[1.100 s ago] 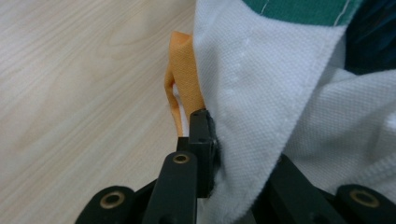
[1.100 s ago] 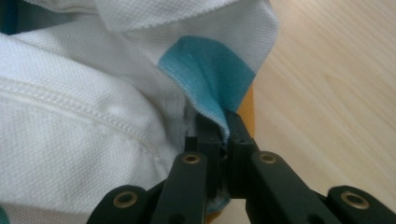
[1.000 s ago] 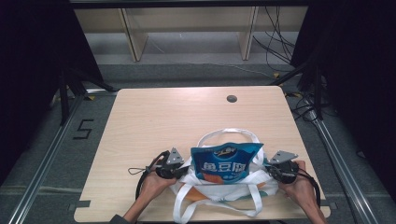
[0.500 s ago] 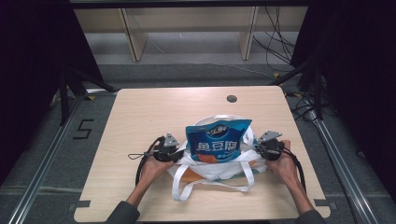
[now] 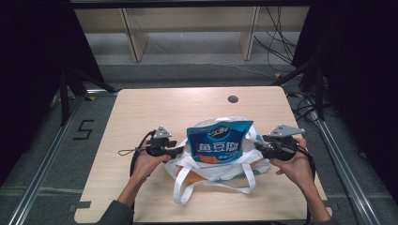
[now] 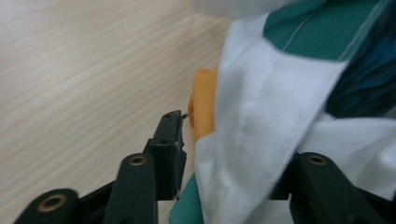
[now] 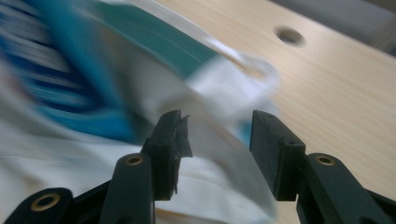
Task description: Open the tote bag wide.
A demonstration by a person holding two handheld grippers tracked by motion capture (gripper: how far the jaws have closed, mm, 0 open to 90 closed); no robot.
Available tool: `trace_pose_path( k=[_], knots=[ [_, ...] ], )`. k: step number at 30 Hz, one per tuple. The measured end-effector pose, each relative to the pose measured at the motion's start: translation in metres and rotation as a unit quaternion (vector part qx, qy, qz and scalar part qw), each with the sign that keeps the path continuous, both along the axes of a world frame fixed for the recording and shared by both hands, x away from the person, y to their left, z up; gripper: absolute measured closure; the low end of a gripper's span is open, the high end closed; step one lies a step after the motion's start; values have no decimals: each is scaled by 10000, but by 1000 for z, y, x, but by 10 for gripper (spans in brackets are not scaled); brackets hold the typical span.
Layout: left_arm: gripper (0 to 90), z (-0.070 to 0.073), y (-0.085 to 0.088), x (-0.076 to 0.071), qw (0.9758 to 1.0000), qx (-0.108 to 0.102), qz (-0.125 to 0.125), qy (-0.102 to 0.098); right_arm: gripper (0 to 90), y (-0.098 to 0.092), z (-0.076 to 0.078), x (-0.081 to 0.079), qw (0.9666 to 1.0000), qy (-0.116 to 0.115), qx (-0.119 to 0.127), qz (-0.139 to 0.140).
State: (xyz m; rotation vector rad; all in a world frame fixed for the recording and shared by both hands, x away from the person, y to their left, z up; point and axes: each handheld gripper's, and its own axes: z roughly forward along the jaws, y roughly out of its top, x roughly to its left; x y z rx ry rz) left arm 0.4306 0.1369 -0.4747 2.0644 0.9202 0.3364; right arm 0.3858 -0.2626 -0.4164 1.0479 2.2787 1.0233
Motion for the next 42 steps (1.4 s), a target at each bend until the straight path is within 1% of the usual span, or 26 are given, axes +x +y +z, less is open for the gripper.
trace_pose_path(
  k=[2,6,10,12,13,14,15,16,17,18,20,21,22,23,24,25,26,28,30,31,33,34,37,39,41,42],
  knots=[
    [512,7,-4,-2,9999,44,-73,-137,541,17,8,-13,9983,-104,161,544],
    [522,16,-9,-2,9991,131,-230,-335,546,43,7,-30,9917,117,143,1271],
    [574,14,-12,5,9985,-406,-247,-260,540,66,-4,-36,9837,215,136,1782],
    [608,11,-14,12,9980,-431,-285,-359,547,76,-12,-35,9806,273,14,1943],
    [647,10,-13,16,9982,-341,-337,-358,608,81,-17,-34,9787,352,-14,2023],
    [684,8,-14,19,9985,-311,-251,-381,660,85,-20,-35,9751,389,-153,2178],
    [735,7,-12,24,9989,-218,-267,-333,729,87,-22,-38,9723,451,-309,2274],
    [766,4,-12,28,9989,-309,-107,-326,791,90,-25,-41,9692,502,-422,2375],
    [795,0,-8,33,9994,-233,-89,-245,832,93,-28,-45,9674,559,-546,2407],
    [812,-5,-6,37,9995,-307,-26,-67,860,95,-32,-47,9618,523,-741,2584],
    [832,-22,-4,47,9980,-558,130,259,870,102,-41,-53,9558,663,-922,2710],
    [831,-22,-4,47,9980,-558,130,259,870,102,-41,-53,9558,663,-922,2710],
    [831,-26,-2,51,9982,-477,121,339,871,110,-50,-58,9508,882,-1082,2767],
    [829,-32,-1,54,9978,-386,197,496,871,114,-56,-58,9482,889,-1159,2821],
    [825,-43,-2,58,9978,-168,291,575,872,119,-65,-59,9472,957,-1230,2803],
    [852,-47,-2,58,9976,-320,397,477,872,125,-78,-61,9476,1019,-1200,2779],
    [852,-46,-2,59,9977,-296,381,478,873,126,-78,-61,9491,1067,-1114,2747],
    [822,-42,-4,59,9986,0,344,405,871,127,-78,-61,9481,1028,-1158,2777],
    [798,-40,-5,57,9988,88,337,344,861,125,-78,-60,9484,1071,-1073,2785],
    [776,-38,-5,57,9989,103,346,297,841,124,-76,-60,9504,1110,-1053,2710],
    [733,-33,-1,55,9991,133,311,263,763,121,-72,-59,9494,1197,-915,2756],
    [690,-29,1,53,9990,84,338,273,703,118,-66,-60,9503,1224,-734,2766],
    [593,-10,8,42,9989,-152,426,90,626,106,-40,-62,9619,983,-364,2527],
    [542,5,14,33,9973,-330,642,-121,614,90,-17,-59,9673,630,-165,2450],
    [565,20,18,19,9971,-484,516,-270,604,76,1,-58,9763,411,-30,2122],
    [585,24,17,12,9976,-470,407,-296,615,62,16,-53,9831,97,53,1826]
  ],
)
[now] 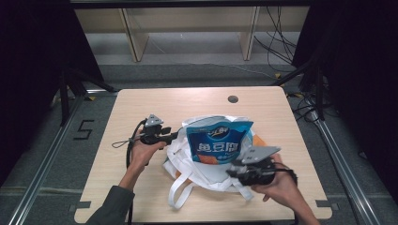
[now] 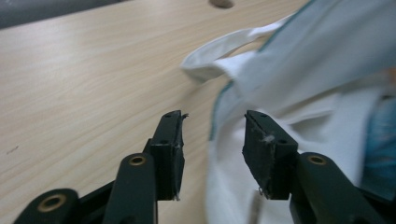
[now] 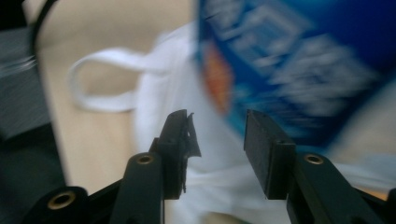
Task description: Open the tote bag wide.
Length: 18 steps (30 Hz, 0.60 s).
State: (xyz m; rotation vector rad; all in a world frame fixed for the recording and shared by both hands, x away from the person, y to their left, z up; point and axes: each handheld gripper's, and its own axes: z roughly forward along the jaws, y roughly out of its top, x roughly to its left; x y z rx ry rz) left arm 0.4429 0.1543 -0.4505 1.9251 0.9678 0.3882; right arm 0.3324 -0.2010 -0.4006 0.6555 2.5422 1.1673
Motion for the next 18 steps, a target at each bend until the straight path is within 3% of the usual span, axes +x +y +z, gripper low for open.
trace_pose_path(
  k=[1,3,4,5,7,8,9,10,13,15,16,17,18],
  knots=[
    [594,2,0,-6,9999,71,-78,13,616,-8,6,3,9997,-111,56,-201],
    [596,3,-5,-17,9996,-109,-199,138,615,-22,14,8,9965,-320,100,-762],
    [594,3,-8,-21,9992,-183,-304,199,598,-29,16,12,9942,-436,4,-984],
    [585,3,-12,-26,9987,-164,-408,256,588,-33,17,15,9909,-471,40,-1257],
    [564,3,-17,-37,9978,-96,-577,305,586,-41,17,21,9877,-417,145,-1502],
    [556,3,-19,-47,9968,-66,-693,383,583,-43,17,24,9869,-361,231,-1556],
    [542,3,-19,-47,9968,-66,-693,383,583,-43,17,24,9869,-361,231,-1556],
    [542,3,-19,-51,9967,-72,-700,403,568,-43,14,32,9849,-288,401,-1661],
    [523,-2,-23,-65,9959,-43,-766,485,569,-42,13,48,9837,-230,442,-1728],
    [480,-10,-28,-70,9957,72,-763,519,640,-39,10,58,9820,-202,532,-1799],
    [469,-16,-30,-71,9944,128,-865,592,686,-38,8,60,9825,-169,486,-1788],
    [445,-19,-33,-71,9944,141,-815,658,723,-39,4,65,9847,-253,322,-1692],
    [446,-21,-35,-71,9940,166,-851,671,765,-39,1,65,9834,-190,217,-1792]
  ],
)
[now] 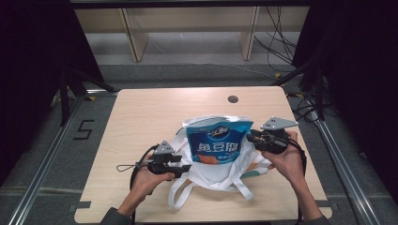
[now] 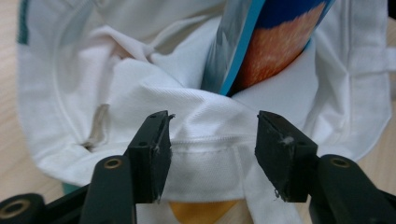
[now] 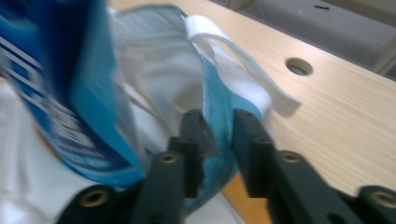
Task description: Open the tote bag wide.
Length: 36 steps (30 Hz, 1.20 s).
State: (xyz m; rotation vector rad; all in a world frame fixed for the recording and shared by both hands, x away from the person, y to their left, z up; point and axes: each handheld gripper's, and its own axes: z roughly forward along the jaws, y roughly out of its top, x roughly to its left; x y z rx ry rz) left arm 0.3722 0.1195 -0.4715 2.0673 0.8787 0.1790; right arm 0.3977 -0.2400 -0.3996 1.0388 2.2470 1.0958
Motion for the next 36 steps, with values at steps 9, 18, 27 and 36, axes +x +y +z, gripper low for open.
trace_pose_path(
  k=[9,18,27,36],
  knots=[
    [665,-25,-7,1,9950,895,-269,-345,884,-28,-33,23,9967,-36,-738,-337],
    [703,-31,-9,0,9934,1032,-339,-362,886,-42,-97,43,9913,758,-822,-697],
    [613,-1,-4,-2,9966,544,-233,-572,651,-41,-44,17,9971,296,-342,-611],
    [807,33,-2,29,9905,482,140,-1278,858,8,-29,-32,9926,448,-234,1108]
  ],
)
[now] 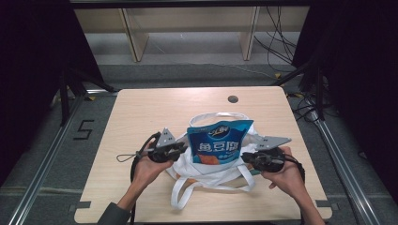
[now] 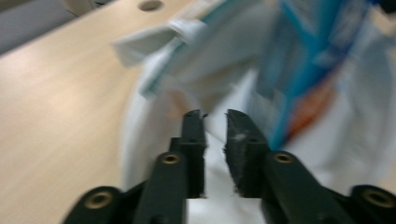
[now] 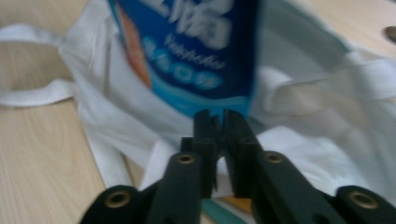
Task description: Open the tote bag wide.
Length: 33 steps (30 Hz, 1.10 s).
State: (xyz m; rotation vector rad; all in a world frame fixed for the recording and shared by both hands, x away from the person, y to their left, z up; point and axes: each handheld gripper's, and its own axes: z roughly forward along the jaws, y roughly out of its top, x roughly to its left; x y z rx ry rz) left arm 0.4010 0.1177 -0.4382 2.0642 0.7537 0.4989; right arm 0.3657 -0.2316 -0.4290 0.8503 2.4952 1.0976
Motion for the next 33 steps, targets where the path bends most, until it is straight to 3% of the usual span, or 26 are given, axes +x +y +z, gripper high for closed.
trace_pose_path(
  k=[1,2,5,7,8,11,13,15,16,18,20,22,23,26,27,28,30,31,33],
  knots=[
    [832,-1,-1,11,9999,18,118,-33,874,3,-3,-1,10000,64,-33,23],
    [853,-4,-2,21,9999,-32,126,-70,887,9,-10,0,10000,-39,-44,54],
    [886,-13,-5,47,9996,34,286,12,900,16,-20,-3,9987,225,-422,195],
    [893,-25,-5,65,9990,102,431,55,900,17,-26,-5,9971,283,-658,265],
    [894,-36,-7,75,9987,-17,460,229,900,18,-29,-5,9964,329,-736,274],
    [896,-73,-14,93,9963,199,471,688,900,19,-49,0,9945,520,-897,156],
    [896,-82,-12,95,9949,-130,511,862,900,22,-59,-1,9931,563,-1005,212],
    [895,-79,-10,94,9946,-174,538,868,900,24,-60,-3,9929,539,-1061,85],
    [895,-76,-9,92,9948,-166,532,852,900,22,-56,-3,9916,605,-1102,292],
    [882,-66,-7,87,9958,-147,529,726,900,22,-57,-2,9930,570,-1022,161],
    [866,-53,-5,80,9961,-306,567,607,879,20,-50,-2,9941,465,-951,243],
    [832,-38,0,69,9968,-370,494,499,866,15,-36,-3,9970,339,-671,190],
    [813,-33,1,63,9969,-417,487,449,860,9,-23,-2,9993,88,-313,199],
    [798,-16,5,44,9988,-294,265,291,818,-4,1,0,9995,-293,-12,-107],
    [794,-13,4,35,9987,-343,231,284,793,-9,8,3,9979,-563,87,-317],
    [786,-11,4,30,9992,-222,70,337,779,-15,15,8,9952,-781,195,-565],
    [778,-13,0,16,9994,-126,-46,334,716,-21,21,18,9896,-1069,133,-951],
    [776,-15,-2,11,9994,5,-129,321,711,-23,21,25,9876,-1161,27,-1056],
    [775,-22,-6,4,9987,115,-273,426,731,-25,15,38,9867,-1093,-72,-1200]
  ],
)
